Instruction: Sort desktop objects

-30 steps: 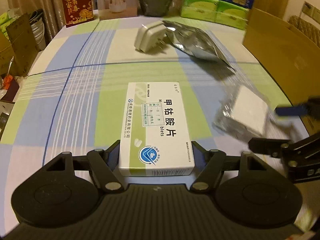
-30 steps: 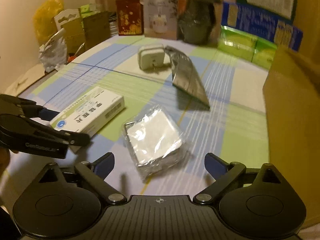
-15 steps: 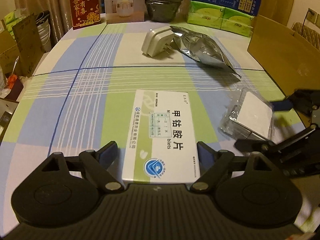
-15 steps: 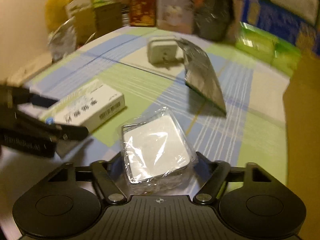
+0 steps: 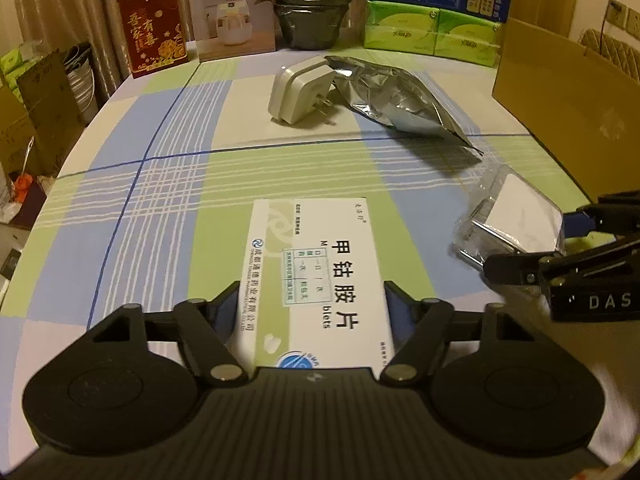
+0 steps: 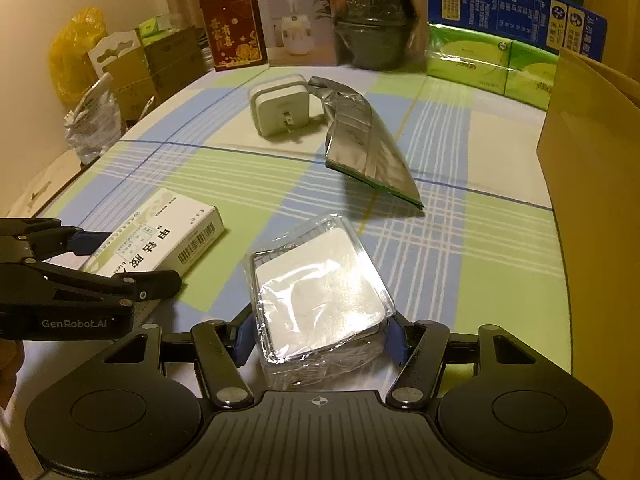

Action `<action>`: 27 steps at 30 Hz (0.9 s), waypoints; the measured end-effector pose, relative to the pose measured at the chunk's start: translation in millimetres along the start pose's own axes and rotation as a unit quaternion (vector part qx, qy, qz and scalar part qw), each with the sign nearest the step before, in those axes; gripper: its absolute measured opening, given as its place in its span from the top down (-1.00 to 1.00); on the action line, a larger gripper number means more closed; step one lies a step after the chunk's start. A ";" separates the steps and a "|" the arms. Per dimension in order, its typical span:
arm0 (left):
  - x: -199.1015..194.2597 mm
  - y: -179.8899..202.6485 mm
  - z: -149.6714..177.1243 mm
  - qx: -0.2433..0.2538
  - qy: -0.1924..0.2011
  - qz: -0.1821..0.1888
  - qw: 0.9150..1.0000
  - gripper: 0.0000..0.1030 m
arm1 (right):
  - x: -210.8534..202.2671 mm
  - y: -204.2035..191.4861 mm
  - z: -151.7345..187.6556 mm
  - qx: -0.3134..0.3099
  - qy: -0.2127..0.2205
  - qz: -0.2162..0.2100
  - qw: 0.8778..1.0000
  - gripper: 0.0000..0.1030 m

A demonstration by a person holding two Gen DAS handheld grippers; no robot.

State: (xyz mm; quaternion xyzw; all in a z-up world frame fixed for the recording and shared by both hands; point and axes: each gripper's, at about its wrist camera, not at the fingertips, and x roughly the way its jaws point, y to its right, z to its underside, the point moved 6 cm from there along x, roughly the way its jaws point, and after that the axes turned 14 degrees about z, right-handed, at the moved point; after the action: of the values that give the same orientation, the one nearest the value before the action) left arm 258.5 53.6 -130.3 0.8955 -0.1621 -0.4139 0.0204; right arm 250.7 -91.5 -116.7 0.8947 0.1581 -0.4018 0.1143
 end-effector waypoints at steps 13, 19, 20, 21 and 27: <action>-7.7 6.5 -3.2 -0.010 0.009 0.000 1.000 -0.30 | -7.6 8.4 -0.9 0.022 0.014 0.024 0.999 -0.16; -13.0 13.8 1.2 -0.012 0.003 0.009 1.000 -0.30 | -16.7 8.8 9.7 0.032 0.011 0.032 0.999 -0.16; -14.5 15.2 2.1 -0.012 0.003 0.009 1.000 -0.30 | -18.7 8.9 12.9 0.038 0.008 0.033 0.999 -0.16; -14.5 15.3 2.1 -0.014 0.004 0.009 1.000 -0.30 | -21.9 8.2 16.7 0.042 0.005 0.035 0.999 -0.16; -31.4 27.2 10.9 -0.051 0.014 0.014 0.998 -0.30 | -55.3 1.8 35.6 0.041 0.011 0.039 0.998 -0.16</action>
State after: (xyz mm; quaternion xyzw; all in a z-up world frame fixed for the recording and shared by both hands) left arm 224.0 38.6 -109.7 0.8967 -0.1530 -0.4087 0.0744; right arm 192.5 -115.6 -98.0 0.9085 0.1076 -0.3933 0.0916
